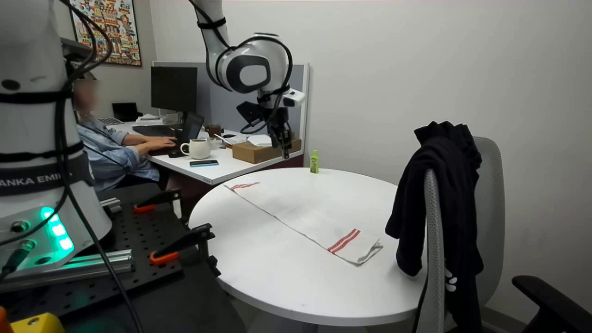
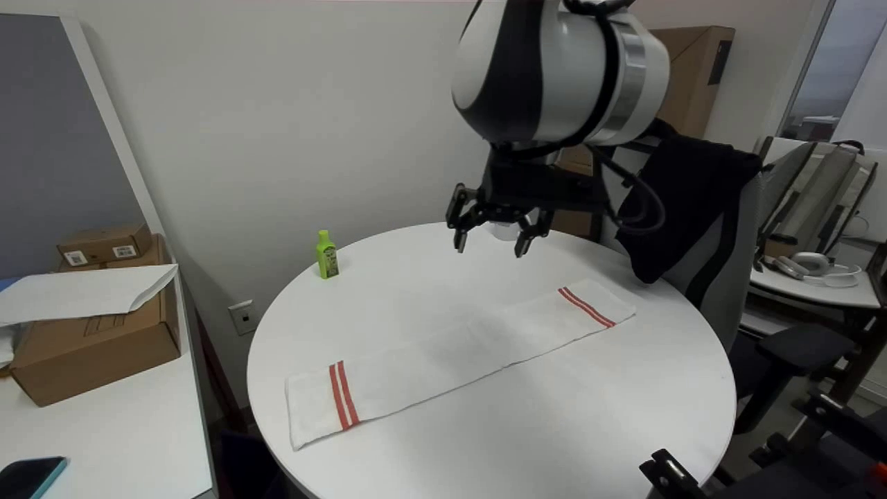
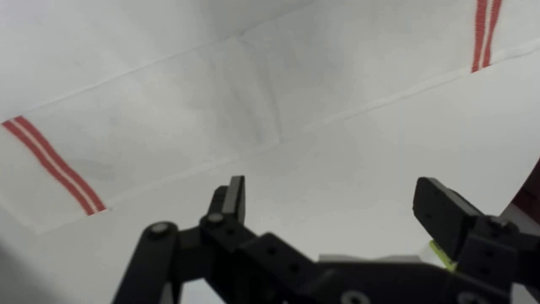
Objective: Use the towel to wipe the table then unfold it.
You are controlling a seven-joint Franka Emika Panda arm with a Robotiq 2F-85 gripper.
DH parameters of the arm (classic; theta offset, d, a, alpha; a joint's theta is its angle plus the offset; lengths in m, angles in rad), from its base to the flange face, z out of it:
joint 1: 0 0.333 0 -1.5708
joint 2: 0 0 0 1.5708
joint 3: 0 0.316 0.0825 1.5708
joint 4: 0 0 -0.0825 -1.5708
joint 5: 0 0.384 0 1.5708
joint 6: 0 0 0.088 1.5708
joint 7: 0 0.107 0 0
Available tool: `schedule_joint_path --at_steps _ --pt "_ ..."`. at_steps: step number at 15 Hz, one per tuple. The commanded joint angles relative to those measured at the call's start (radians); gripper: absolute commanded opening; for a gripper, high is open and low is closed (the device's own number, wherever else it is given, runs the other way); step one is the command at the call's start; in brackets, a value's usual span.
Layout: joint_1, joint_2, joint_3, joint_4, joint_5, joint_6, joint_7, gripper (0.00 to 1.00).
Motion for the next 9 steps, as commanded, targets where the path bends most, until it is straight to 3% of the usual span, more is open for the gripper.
schedule_joint_path --at_steps 1,5,9 --pt "0.027 -0.142 -0.125 -0.119 -0.119 -0.021 0.045 1.0" --pt "0.053 -0.205 -0.274 -0.168 -0.284 -0.024 0.104 1.0" --pt "0.043 -0.272 -0.293 -0.183 -0.342 -0.083 0.129 1.0"
